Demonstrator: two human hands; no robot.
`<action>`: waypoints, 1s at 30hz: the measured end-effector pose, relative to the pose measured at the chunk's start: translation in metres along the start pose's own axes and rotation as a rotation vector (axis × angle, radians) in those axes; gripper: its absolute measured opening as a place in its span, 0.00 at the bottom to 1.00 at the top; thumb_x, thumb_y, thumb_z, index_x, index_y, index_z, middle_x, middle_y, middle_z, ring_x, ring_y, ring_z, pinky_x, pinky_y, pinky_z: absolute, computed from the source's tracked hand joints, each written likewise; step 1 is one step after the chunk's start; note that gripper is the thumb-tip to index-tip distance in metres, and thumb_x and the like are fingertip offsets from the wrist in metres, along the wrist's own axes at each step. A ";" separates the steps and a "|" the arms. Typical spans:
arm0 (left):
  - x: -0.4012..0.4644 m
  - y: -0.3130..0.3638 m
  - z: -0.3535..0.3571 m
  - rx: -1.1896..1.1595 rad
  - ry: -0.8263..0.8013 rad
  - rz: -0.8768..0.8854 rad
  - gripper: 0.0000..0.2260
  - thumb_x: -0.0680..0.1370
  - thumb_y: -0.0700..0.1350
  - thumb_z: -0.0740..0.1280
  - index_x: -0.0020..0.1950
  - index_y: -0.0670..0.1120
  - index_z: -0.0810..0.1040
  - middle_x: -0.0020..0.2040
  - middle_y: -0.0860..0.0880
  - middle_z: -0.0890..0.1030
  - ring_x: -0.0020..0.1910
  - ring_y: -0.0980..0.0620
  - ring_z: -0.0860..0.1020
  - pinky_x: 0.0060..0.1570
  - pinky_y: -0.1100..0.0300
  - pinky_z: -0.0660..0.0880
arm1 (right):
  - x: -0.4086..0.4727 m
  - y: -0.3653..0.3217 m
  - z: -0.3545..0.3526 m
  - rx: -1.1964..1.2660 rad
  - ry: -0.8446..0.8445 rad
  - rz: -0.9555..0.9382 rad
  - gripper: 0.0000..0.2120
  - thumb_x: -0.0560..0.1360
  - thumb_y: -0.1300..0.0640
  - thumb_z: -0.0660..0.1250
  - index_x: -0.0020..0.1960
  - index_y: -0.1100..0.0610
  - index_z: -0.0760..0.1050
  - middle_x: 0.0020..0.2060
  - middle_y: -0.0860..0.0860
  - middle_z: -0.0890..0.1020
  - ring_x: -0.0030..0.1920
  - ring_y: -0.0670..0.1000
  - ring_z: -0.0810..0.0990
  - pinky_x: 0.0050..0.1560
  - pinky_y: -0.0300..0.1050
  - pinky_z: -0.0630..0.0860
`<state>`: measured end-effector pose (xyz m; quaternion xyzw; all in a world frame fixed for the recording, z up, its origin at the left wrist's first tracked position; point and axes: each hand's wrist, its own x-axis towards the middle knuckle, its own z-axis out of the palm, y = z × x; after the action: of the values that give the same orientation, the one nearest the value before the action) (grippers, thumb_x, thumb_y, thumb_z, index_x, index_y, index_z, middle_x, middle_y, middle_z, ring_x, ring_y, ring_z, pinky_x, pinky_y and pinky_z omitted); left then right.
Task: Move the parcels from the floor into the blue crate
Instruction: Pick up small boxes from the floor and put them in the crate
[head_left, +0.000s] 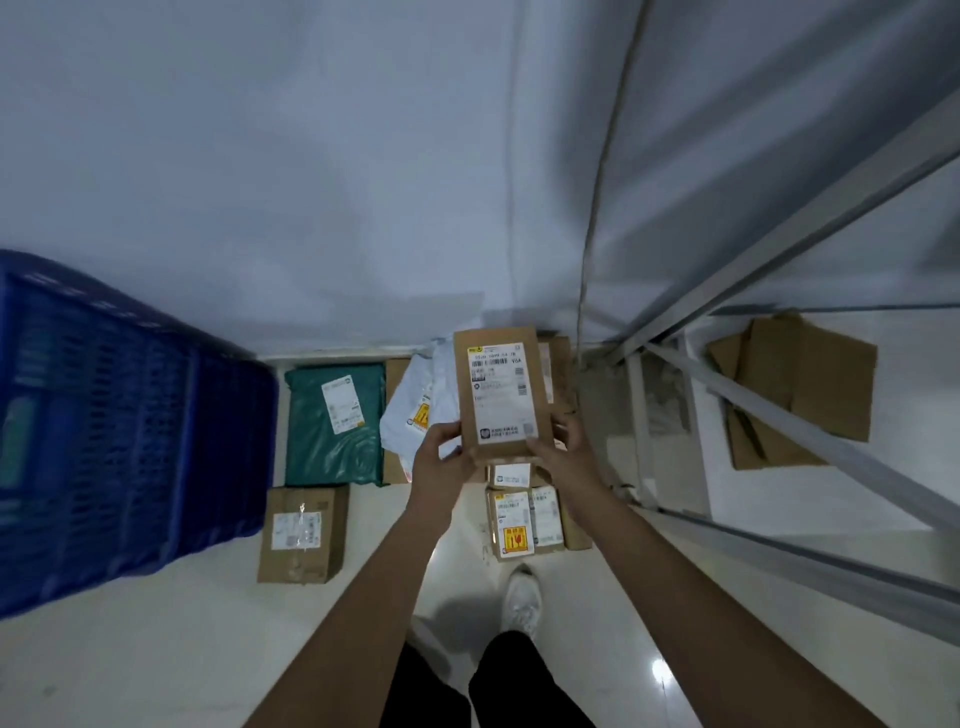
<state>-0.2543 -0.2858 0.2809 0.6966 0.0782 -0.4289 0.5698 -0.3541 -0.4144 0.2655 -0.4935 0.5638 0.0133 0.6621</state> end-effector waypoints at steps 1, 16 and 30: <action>-0.014 0.011 -0.008 -0.010 0.019 0.009 0.11 0.74 0.34 0.70 0.54 0.44 0.77 0.51 0.51 0.81 0.50 0.48 0.81 0.49 0.54 0.80 | -0.015 -0.011 0.005 -0.022 0.000 -0.034 0.18 0.73 0.58 0.70 0.60 0.47 0.71 0.59 0.47 0.78 0.59 0.53 0.78 0.60 0.59 0.77; -0.207 0.145 -0.178 -0.054 0.119 0.205 0.12 0.76 0.36 0.68 0.59 0.43 0.75 0.53 0.52 0.80 0.51 0.54 0.80 0.53 0.58 0.79 | -0.239 -0.126 0.138 -0.140 -0.103 -0.282 0.21 0.75 0.54 0.69 0.66 0.44 0.68 0.60 0.47 0.75 0.59 0.54 0.77 0.58 0.56 0.78; -0.347 0.125 -0.497 -0.130 0.293 0.299 0.12 0.76 0.32 0.66 0.54 0.45 0.76 0.55 0.49 0.80 0.52 0.54 0.79 0.48 0.65 0.78 | -0.445 -0.068 0.417 -0.208 -0.298 -0.328 0.22 0.76 0.57 0.67 0.67 0.48 0.67 0.59 0.53 0.76 0.56 0.54 0.77 0.58 0.54 0.77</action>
<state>-0.1418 0.2317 0.6017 0.7172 0.0833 -0.2278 0.6533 -0.1706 0.0689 0.5958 -0.6364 0.3677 0.0363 0.6771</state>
